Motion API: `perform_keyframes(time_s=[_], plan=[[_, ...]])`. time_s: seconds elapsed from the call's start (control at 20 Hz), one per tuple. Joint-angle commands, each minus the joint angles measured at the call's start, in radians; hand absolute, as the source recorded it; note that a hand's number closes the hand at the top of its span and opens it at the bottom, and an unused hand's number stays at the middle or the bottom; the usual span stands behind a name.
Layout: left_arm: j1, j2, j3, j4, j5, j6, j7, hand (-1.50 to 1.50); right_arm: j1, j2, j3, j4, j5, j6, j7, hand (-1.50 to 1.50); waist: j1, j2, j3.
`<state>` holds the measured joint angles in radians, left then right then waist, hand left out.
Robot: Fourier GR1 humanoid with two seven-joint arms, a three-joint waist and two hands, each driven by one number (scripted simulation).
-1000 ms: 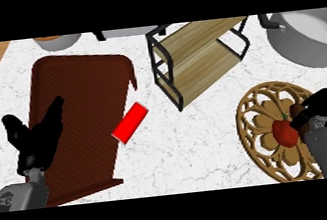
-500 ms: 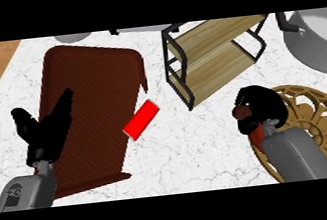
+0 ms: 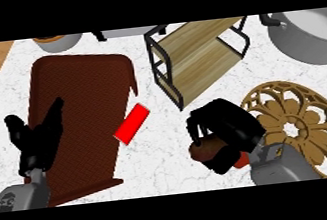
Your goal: Pick the sweet potato from the placemat and place it in the tiered shelf
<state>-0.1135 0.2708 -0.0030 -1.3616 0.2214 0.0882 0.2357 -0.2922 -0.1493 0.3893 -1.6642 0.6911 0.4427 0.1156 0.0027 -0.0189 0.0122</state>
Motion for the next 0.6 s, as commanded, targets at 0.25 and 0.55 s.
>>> perform_keyframes(time_s=[0.25, 0.55], plan=[[0.073, 0.005, 0.01, 0.012, 0.021, -0.021, 0.043, 0.0, -0.07, -0.066, -0.321, -0.433, -0.303, 0.182, 0.115, 1.5, -0.024, 0.012, -0.013], [0.093, 0.002, -0.001, -0.018, 0.015, -0.033, 0.05, 0.0, -0.276, -0.118, -0.528, -0.437, -0.508, 0.28, 0.359, 1.5, -0.006, 0.013, -0.014]])
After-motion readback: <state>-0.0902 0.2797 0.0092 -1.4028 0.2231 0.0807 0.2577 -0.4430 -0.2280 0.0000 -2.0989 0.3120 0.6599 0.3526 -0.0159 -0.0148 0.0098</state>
